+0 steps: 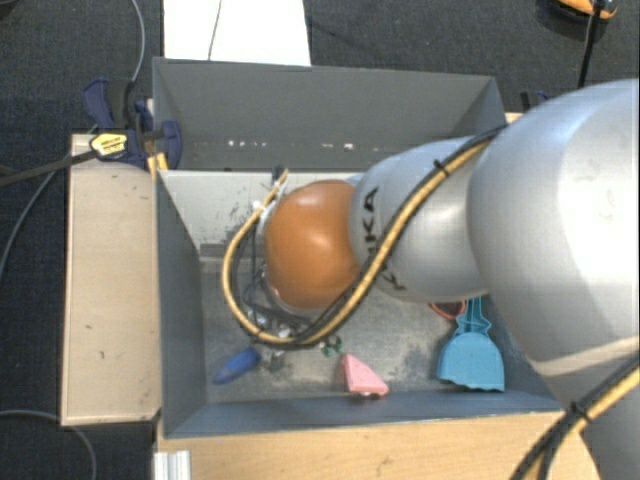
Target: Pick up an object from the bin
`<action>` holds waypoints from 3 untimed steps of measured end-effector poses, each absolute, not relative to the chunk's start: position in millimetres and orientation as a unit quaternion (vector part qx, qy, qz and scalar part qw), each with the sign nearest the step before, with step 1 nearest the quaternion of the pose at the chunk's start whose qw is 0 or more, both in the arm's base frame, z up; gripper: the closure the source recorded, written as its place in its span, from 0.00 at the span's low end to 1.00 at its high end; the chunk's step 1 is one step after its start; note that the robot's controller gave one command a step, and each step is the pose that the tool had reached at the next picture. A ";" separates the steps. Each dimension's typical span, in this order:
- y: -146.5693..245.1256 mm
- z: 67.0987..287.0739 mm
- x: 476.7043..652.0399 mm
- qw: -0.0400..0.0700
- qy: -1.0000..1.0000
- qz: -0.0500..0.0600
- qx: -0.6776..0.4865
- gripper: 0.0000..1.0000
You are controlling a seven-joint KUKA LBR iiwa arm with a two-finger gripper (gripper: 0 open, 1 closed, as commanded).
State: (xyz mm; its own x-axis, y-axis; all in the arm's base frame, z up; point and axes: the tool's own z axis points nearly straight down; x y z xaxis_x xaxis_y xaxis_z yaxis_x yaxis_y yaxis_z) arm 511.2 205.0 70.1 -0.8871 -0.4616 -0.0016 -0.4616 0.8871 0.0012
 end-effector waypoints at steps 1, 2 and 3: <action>205.0 70.1 511.2 0.000 0.972 0.001 -0.237 1.00; 202.5 111.8 509.4 -0.003 0.968 0.001 -0.250 1.00; 202.3 150.5 513.6 0.004 0.969 0.001 -0.249 1.00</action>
Offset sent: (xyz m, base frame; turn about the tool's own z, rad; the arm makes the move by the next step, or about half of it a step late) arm 0.0017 -0.0051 0.1202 -0.0627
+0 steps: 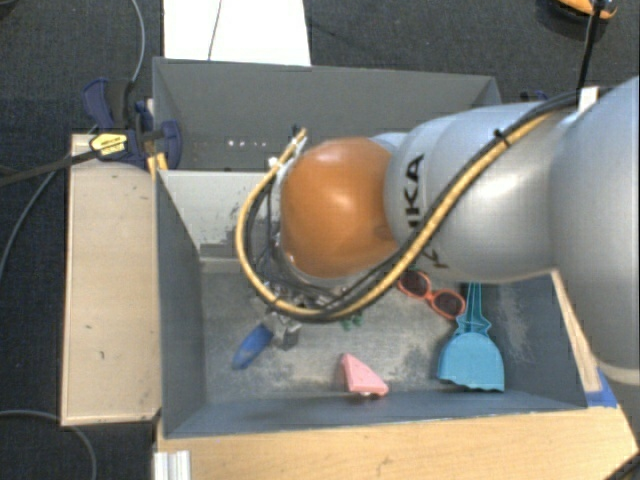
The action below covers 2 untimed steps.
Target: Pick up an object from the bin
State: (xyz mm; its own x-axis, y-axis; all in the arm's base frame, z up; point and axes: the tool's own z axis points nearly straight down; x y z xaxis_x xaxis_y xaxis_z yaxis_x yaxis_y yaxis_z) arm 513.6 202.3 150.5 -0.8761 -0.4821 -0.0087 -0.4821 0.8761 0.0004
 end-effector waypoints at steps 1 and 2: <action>202.6 173.8 512.0 -0.002 0.965 0.001 -0.261 1.00; 209.1 146.0 529.3 0.007 0.965 0.002 -0.263 1.00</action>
Offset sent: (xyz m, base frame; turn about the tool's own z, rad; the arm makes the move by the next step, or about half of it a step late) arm 0.0316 0.0128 -0.0805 -0.0421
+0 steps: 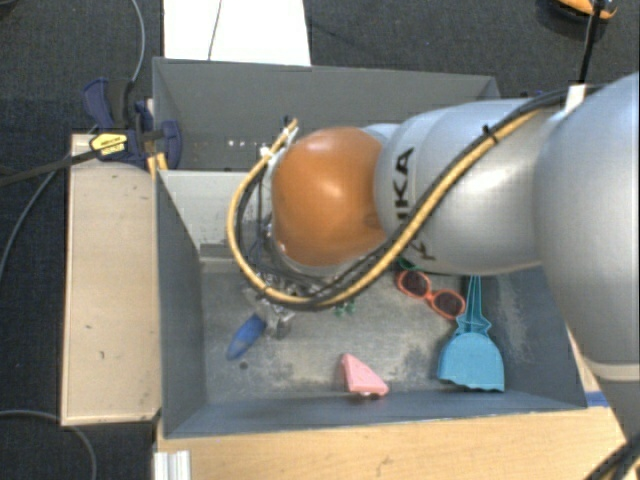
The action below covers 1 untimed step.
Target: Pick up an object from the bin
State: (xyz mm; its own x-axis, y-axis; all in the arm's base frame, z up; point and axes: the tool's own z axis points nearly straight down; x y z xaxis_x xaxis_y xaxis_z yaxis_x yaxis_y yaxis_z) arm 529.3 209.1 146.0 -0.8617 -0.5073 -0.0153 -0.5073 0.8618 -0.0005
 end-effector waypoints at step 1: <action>210.4 110.8 525.9 -0.003 0.964 0.001 -0.265 1.00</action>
Offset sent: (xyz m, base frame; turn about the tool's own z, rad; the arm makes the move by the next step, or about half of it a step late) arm 0.0256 0.0151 -0.0760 -0.0276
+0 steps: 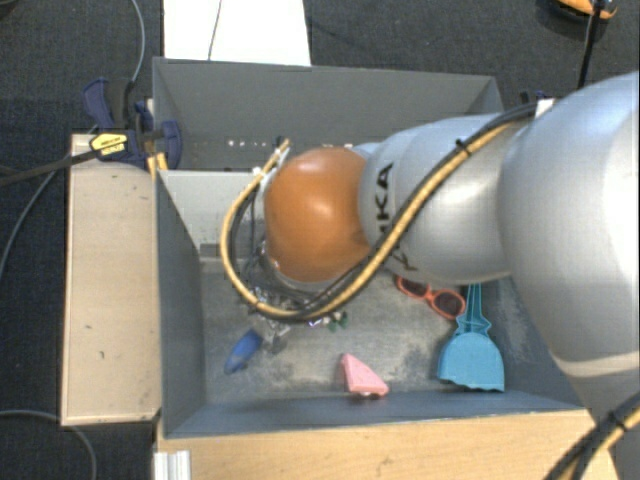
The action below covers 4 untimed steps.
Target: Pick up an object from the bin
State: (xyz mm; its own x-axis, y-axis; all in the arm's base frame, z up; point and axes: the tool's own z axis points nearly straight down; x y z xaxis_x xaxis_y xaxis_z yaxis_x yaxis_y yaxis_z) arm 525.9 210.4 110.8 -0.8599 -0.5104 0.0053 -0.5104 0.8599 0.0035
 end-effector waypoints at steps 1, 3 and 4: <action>219.9 89.6 545.7 -0.007 -0.963 -0.002 0.270 1.00; 230.1 74.3 531.9 -0.003 -0.947 -0.002 0.323 1.00; 234.2 70.3 538.9 -0.004 -0.934 -0.002 0.358 1.00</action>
Offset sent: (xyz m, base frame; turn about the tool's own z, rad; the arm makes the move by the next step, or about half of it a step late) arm -0.0020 0.0220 -0.0408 -0.0393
